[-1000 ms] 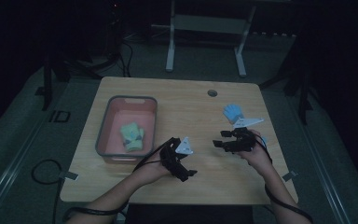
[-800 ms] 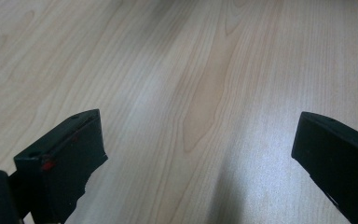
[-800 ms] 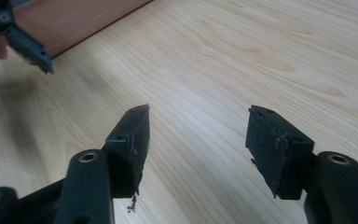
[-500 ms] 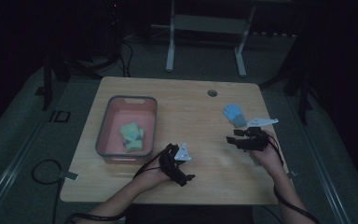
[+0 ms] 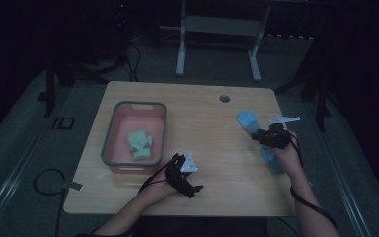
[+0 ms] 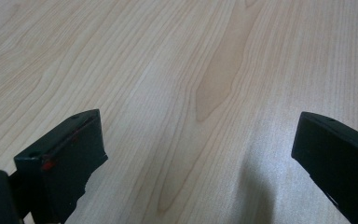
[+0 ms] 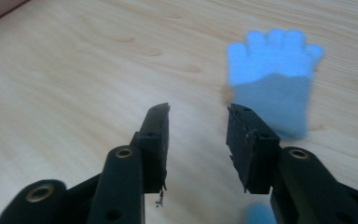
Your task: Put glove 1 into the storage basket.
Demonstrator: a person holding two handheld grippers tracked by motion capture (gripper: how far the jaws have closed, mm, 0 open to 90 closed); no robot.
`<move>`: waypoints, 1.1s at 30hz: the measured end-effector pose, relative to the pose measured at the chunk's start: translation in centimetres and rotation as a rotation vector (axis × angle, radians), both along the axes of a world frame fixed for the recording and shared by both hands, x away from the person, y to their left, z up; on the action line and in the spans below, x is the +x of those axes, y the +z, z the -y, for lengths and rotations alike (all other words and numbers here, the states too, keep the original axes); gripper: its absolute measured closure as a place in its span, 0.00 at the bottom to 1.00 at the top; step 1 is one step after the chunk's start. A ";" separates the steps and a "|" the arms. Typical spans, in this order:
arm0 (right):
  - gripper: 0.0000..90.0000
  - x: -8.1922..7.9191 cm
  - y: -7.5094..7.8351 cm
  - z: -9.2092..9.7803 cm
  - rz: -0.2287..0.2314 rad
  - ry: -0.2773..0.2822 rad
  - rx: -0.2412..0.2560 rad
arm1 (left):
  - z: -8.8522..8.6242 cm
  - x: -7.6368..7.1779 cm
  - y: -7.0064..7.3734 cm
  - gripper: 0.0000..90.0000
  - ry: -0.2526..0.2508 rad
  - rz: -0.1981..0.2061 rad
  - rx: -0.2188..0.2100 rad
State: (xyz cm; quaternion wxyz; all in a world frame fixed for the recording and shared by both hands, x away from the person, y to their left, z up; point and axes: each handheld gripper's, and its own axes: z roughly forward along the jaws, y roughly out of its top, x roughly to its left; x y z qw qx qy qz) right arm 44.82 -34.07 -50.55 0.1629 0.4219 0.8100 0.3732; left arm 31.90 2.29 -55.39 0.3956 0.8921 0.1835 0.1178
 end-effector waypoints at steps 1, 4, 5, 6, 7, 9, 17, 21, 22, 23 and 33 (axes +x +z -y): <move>0.69 0.0 0.0 0.0 0.000 0.000 0.000 | 0.0 0.0 0.0 0.03 0.000 0.000 0.000; 0.77 1.9 -0.4 0.6 -0.033 -0.032 -0.006 | -0.1 0.0 -0.3 0.03 0.000 -0.009 -0.015; 0.77 2.3 -0.5 0.6 -0.034 -0.041 -0.011 | -0.2 -0.1 -0.3 0.03 -0.001 -0.009 -0.014; 0.76 2.8 -0.7 0.6 -0.039 -0.047 -0.014 | -0.2 -0.1 -0.4 0.03 -0.003 -0.007 -0.012; 0.76 3.2 -0.8 0.6 -0.045 -0.049 -0.013 | -0.3 -0.1 -0.4 0.03 -0.004 -0.011 -0.014; 0.73 4.1 -1.1 0.6 -0.045 -0.062 -0.021 | -0.3 -0.1 -0.4 0.03 -0.002 -0.012 -0.022; 0.67 7.6 -1.9 -0.4 -0.036 -0.091 -0.096 | -0.6 -0.3 -0.3 0.03 -0.005 -0.001 -0.046; 0.65 9.0 -2.5 -0.7 -0.030 -0.086 -0.122 | -0.6 -0.2 -0.4 0.03 0.004 -0.002 -0.050; 0.64 9.3 -2.7 -0.8 -0.031 -0.080 -0.127 | -0.6 -0.2 -0.5 0.03 0.002 -0.012 -0.051; 0.64 9.5 -2.8 -0.9 -0.030 -0.079 -0.137 | -0.6 -0.2 -0.5 0.03 0.002 -0.013 -0.046; 0.78 9.8 -3.8 -1.1 -0.059 -0.132 -0.116 | -0.6 -0.3 -0.5 0.03 -0.003 -0.003 -0.051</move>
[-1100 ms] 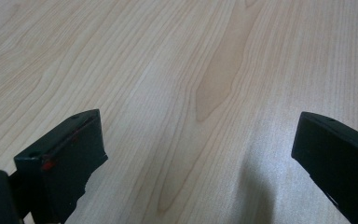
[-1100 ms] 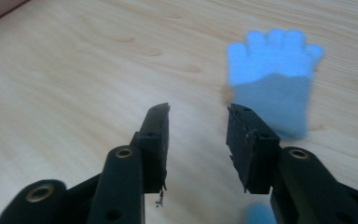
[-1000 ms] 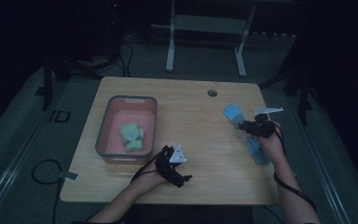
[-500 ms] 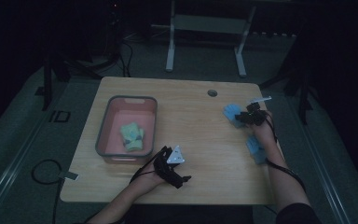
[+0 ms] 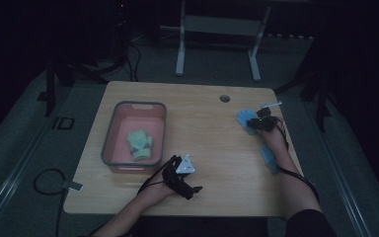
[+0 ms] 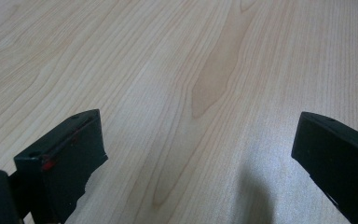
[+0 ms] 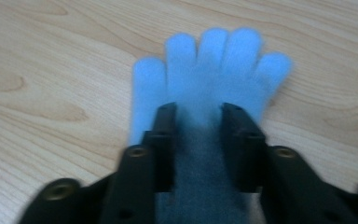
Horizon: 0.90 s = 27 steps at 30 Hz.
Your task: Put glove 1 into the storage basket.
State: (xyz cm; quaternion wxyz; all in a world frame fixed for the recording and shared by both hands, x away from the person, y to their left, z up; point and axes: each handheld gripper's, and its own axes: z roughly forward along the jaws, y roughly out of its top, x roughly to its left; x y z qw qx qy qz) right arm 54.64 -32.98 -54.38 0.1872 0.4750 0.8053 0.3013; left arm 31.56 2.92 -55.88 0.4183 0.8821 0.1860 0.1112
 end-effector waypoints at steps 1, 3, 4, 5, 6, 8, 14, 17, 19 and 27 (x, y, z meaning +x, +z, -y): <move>0.82 0.0 0.0 0.0 -0.005 -0.012 0.002 | 0.0 0.0 0.0 0.03 0.002 0.002 0.001; 0.88 0.0 0.1 -0.1 -0.011 -0.034 0.005 | 0.1 0.0 0.0 0.03 0.001 0.006 0.005; 0.89 0.0 0.1 -0.2 -0.017 -0.047 0.008 | 0.0 0.0 0.0 0.03 0.001 0.006 0.005; 0.90 0.0 0.2 -0.3 -0.021 -0.060 0.010 | 0.0 0.0 0.0 0.03 0.002 0.004 0.001; 0.92 -0.1 0.2 -0.4 -0.026 -0.072 0.013 | 0.0 0.0 0.0 0.03 0.005 0.000 -0.002; 0.96 -0.3 0.6 -0.5 -0.033 -0.092 0.013 | 0.0 0.1 0.0 0.03 0.007 0.002 -0.005; 0.97 -2.4 2.8 -1.3 -0.018 -0.108 0.056 | 0.0 0.0 -0.1 0.03 0.001 0.004 0.004; 0.97 -3.7 4.3 -2.0 0.006 -0.104 0.091 | 0.0 0.0 -0.1 0.03 0.002 0.007 0.006; 0.97 -4.8 5.3 -2.8 0.023 -0.096 0.086 | 0.0 0.0 -0.1 0.03 0.003 0.008 0.005; 0.97 -9.4 8.1 -5.7 0.063 -0.076 0.133 | 0.0 0.0 -0.1 0.03 0.002 0.012 0.008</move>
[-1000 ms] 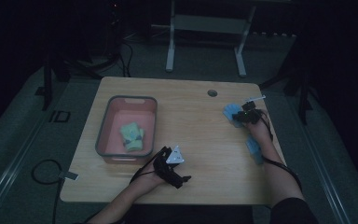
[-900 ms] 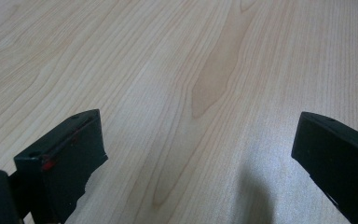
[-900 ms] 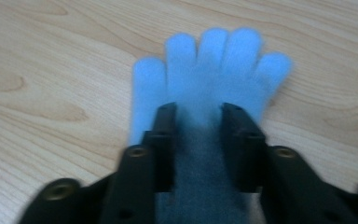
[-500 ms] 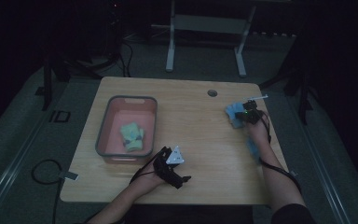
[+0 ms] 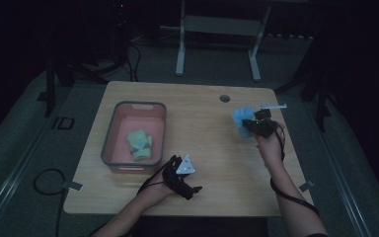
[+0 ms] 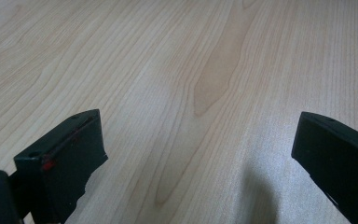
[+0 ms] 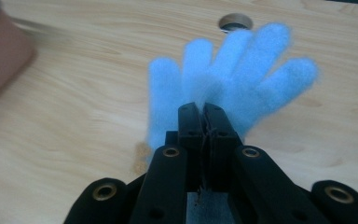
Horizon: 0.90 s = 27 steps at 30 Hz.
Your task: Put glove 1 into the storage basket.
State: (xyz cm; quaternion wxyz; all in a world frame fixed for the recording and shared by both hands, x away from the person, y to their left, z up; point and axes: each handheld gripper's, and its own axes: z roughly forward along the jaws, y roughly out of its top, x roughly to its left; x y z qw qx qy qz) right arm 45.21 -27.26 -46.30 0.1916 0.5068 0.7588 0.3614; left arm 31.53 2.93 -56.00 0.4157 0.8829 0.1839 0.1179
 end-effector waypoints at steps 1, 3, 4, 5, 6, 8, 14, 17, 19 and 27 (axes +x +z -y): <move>0.97 -0.5 0.2 -0.3 0.003 -0.004 0.007 | 0.0 0.0 0.0 0.03 -0.001 -0.001 0.002; 0.97 -1.6 0.4 -0.8 0.010 -0.005 0.010 | 0.0 0.0 0.0 0.03 -0.001 0.000 0.000; 0.97 -2.1 0.4 -1.1 0.010 -0.003 0.014 | 0.0 0.0 0.0 0.03 -0.001 -0.001 -0.002; 0.97 -2.6 0.5 -1.3 0.014 -0.008 0.015 | -0.1 0.0 0.0 0.03 -0.001 0.000 -0.002; 0.97 -3.1 0.5 -1.6 0.020 -0.010 0.016 | -0.1 0.0 0.0 0.03 -0.001 -0.001 -0.002; 0.97 -3.9 0.4 -2.1 0.010 -0.001 0.027 | -0.1 0.0 0.0 0.03 -0.002 -0.001 -0.002; 0.97 -6.0 0.0 -3.6 0.014 0.041 0.013 | -0.2 0.1 0.1 0.03 0.004 0.001 -0.006; 0.97 -7.1 0.0 -4.2 0.023 0.034 0.009 | -0.2 0.1 0.1 0.03 0.004 0.002 -0.008; 0.97 -7.7 0.0 -4.5 0.018 0.036 0.011 | -0.2 0.1 0.1 0.03 0.003 0.005 -0.005; 0.97 -9.6 -1.5 -5.4 0.001 0.009 0.003 | -0.4 0.0 0.2 0.03 0.006 0.013 -0.010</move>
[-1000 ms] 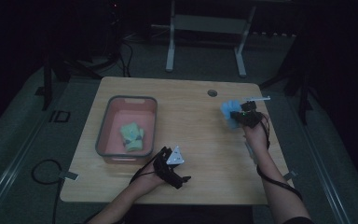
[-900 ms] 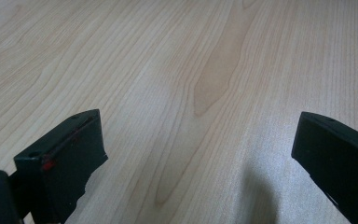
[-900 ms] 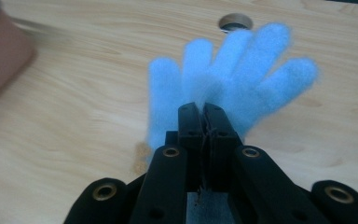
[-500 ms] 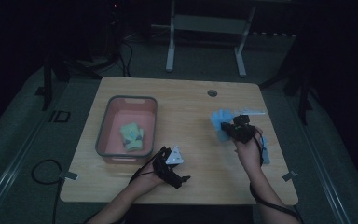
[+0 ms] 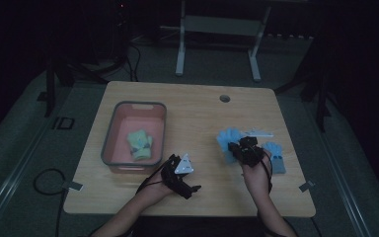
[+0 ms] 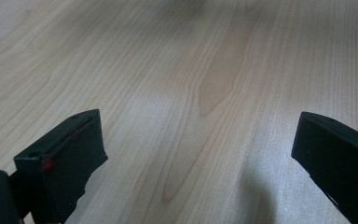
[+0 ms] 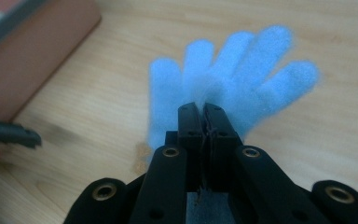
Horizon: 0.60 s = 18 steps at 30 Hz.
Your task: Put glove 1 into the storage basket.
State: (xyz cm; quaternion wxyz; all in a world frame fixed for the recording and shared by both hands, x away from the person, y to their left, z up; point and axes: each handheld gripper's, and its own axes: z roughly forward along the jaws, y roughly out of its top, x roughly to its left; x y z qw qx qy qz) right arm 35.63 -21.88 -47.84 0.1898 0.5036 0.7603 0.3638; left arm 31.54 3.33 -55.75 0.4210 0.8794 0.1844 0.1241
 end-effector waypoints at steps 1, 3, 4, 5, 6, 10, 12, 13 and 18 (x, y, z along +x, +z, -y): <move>0.97 -0.1 -0.4 0.0 -0.007 -0.007 0.006 | 0.0 0.0 0.1 0.03 0.000 0.001 -0.001; 0.96 -0.3 -1.3 -0.2 -0.024 -0.017 0.004 | 0.0 -0.1 0.1 0.03 0.000 0.006 -0.001; 0.96 -0.3 -1.5 -0.3 -0.023 -0.019 -0.004 | 0.0 -0.1 0.1 0.03 0.000 0.008 -0.004; 0.96 -0.3 -1.9 -0.4 -0.025 -0.021 -0.011 | 0.0 -0.1 0.1 0.03 -0.001 0.009 -0.002; 0.96 -0.4 -2.1 -0.4 -0.029 -0.026 -0.010 | 0.0 -0.1 0.2 0.03 -0.003 0.010 0.002; 0.96 -0.5 -2.8 -0.2 -0.033 -0.047 0.006 | 0.0 -0.2 0.1 0.03 -0.010 0.011 0.009; 0.96 -0.5 -3.3 -0.1 -0.043 -0.052 0.008 | 0.1 -0.2 0.0 0.03 -0.011 0.007 0.011; 0.96 -0.5 -3.5 -0.1 -0.044 -0.058 0.014 | 0.1 -0.2 0.0 0.03 -0.011 0.007 0.011; 0.96 0.1 -5.1 -0.5 -0.081 -0.067 0.024 | 0.2 -0.3 -0.1 0.03 -0.012 0.010 0.017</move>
